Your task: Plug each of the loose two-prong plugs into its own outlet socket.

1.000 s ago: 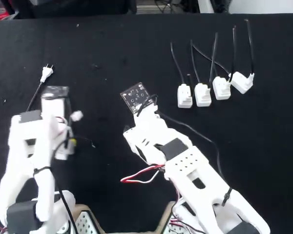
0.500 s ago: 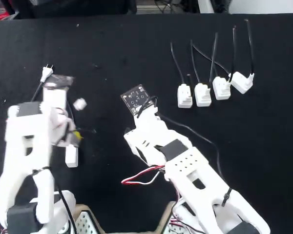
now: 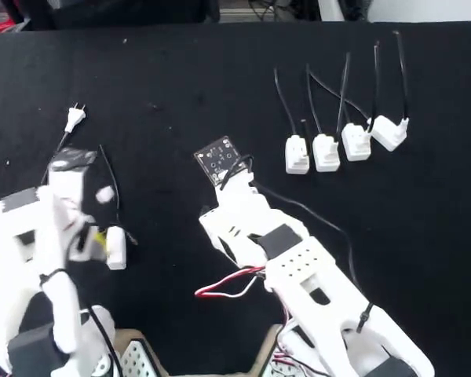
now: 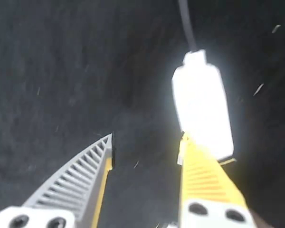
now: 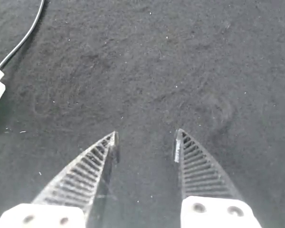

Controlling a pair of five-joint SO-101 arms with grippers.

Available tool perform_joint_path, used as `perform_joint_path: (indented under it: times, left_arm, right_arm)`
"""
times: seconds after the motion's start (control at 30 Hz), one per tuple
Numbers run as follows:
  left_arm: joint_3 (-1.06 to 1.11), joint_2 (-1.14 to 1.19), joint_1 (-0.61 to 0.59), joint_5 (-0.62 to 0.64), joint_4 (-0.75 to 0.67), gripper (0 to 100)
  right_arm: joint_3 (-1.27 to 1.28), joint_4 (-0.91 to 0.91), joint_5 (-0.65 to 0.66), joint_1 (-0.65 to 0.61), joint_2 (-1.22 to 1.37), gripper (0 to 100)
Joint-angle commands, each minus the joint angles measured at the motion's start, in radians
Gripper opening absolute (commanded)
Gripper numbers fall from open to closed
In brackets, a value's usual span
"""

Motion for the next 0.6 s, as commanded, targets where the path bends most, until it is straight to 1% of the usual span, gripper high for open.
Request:
perform_joint_path:
  times: [0.0, 0.07, 0.1, 0.17, 0.23, 0.33, 0.4, 0.5, 0.57]
  left_arm:
    - [0.004, -0.003, 0.266, 0.219, -0.032, 22]
    - [-0.028, -0.003, 0.358, 0.281, -0.028, 22]
    - [-0.067, -0.003, 0.374, 0.302, -0.018, 22]
    - [-0.179, -0.005, 0.367, 0.325, 0.044, 22]
    - [-0.286, -0.002, 0.321, 0.321, 0.127, 22]
    - [-0.351, 0.008, 0.226, 0.258, 0.204, 23]
    - [-0.323, 0.008, 0.168, 0.189, 0.206, 23]
    - [-0.222, 0.008, 0.116, 0.086, 0.178, 23]
    - [-0.134, 0.008, 0.116, 0.052, 0.124, 22]
  right_arm:
    - [-0.005, -0.023, -0.011, 0.011, -0.039, 17.0]
    - [-0.005, -0.023, -0.011, 0.011, -0.039, 17.0]
    - [-0.005, -0.023, -0.011, 0.011, -0.039, 17.0]
    - [-0.005, -0.023, -0.011, 0.012, -0.039, 17.0]
    - [-0.005, -0.023, -0.011, 0.012, -0.039, 17.0]
    - [-0.005, -0.023, -0.011, 0.012, -0.039, 17.0]
    - [-0.005, -0.023, -0.011, 0.011, -0.039, 17.0]
    - [-0.005, -0.023, -0.012, 0.012, -0.039, 17.0]
    - [-0.007, -0.023, -0.012, 0.015, -0.041, 17.0]
